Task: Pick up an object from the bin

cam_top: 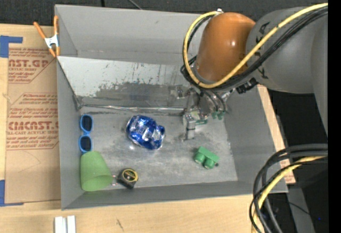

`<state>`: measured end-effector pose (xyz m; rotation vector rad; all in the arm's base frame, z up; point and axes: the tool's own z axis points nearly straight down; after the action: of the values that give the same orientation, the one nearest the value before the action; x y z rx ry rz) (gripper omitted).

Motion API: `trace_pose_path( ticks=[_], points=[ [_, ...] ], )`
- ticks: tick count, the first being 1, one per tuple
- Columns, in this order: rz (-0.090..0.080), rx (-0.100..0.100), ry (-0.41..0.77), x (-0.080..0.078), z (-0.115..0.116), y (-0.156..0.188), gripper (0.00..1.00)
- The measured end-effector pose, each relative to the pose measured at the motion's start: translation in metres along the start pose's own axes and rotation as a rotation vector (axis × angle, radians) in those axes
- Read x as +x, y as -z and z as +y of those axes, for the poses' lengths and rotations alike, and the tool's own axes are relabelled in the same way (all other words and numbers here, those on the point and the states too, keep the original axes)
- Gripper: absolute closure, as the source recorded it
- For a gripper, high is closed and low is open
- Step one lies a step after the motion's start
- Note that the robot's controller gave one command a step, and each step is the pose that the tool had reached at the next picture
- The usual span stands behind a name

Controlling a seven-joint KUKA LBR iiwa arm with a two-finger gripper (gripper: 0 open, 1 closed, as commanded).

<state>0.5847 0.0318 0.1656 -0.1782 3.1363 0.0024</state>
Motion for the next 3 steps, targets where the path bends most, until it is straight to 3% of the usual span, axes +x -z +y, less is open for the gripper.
trace_pose_path(
  ticks=[1,3],
  points=[
    [0.007,0.0,-0.031,0.0196,0.0134,-0.1007,0.0],
    [-0.002,0.0,-0.051,0.0134,0.015,-0.0959,0.0]
  ],
)
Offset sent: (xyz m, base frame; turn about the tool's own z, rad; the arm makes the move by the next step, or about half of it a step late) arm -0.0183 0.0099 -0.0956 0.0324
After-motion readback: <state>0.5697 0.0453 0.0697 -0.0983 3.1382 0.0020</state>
